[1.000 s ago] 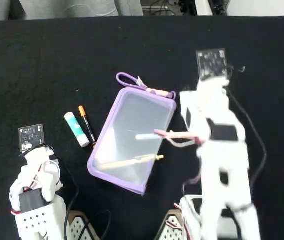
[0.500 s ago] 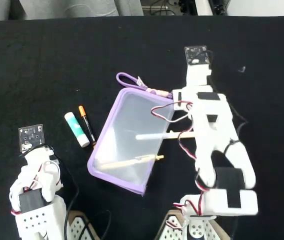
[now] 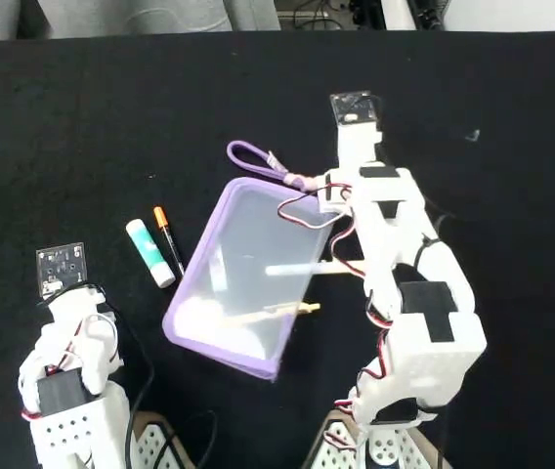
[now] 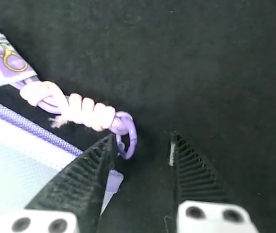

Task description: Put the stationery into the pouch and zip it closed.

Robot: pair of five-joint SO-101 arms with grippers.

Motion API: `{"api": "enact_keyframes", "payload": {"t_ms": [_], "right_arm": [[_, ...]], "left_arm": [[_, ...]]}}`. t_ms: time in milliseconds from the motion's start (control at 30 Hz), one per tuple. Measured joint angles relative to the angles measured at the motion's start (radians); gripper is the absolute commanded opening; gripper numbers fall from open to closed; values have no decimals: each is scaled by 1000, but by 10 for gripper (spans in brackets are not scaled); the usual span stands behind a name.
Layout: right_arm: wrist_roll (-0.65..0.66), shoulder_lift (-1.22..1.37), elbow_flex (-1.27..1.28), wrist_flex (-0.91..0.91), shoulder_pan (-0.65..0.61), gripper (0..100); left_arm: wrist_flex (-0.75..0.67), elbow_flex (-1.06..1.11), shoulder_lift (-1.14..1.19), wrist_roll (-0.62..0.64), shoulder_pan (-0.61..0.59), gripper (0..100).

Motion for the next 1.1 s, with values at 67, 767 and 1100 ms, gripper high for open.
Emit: {"api": "enact_keyframes", "payload": {"t_ms": [67, 767, 1100], "right_arm": [[34, -2, -9, 40, -5, 178], [232, -41, -34, 138, -163, 177], [103, 83, -107, 91, -150, 76]], "left_arm": [[0, 0, 0, 0, 0, 30], [0, 2, 0, -2, -5, 30], [0, 2, 0, -2, -5, 30]]}}
